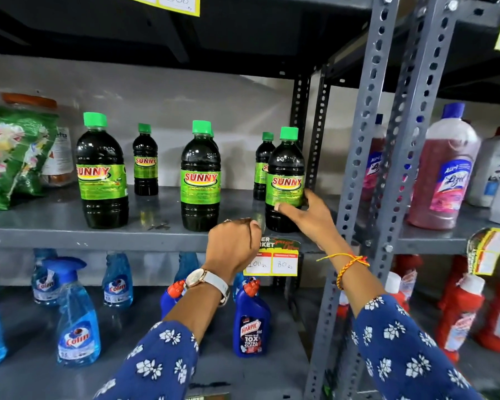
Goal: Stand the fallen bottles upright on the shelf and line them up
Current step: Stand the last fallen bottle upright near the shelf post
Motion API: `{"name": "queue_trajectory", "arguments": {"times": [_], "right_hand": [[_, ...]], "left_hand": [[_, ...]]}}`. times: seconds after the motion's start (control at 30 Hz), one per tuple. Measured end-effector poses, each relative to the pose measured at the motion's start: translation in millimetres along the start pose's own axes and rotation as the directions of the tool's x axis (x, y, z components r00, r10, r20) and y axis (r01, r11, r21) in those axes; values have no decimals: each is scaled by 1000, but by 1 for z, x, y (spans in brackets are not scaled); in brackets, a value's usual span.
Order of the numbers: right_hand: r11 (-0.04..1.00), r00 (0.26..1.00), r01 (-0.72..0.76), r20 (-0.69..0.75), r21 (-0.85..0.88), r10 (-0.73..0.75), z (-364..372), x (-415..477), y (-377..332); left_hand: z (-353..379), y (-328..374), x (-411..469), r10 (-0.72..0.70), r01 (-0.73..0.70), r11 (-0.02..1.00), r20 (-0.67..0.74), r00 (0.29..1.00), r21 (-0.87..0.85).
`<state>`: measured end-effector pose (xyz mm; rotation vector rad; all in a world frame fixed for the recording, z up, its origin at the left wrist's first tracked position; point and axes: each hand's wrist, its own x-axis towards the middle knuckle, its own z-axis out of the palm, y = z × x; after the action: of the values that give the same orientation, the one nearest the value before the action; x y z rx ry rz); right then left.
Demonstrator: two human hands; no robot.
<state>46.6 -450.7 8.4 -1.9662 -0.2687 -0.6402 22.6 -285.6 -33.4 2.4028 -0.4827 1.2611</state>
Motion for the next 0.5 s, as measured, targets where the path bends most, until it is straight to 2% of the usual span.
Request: {"name": "queue_trajectory", "arguments": {"times": [0.5], "right_hand": [[999,999,41,-7,-33,-42,-1,-6,1]], "left_hand": [[1,0,-1,13,-13,1000,4,1000,-4]]}}
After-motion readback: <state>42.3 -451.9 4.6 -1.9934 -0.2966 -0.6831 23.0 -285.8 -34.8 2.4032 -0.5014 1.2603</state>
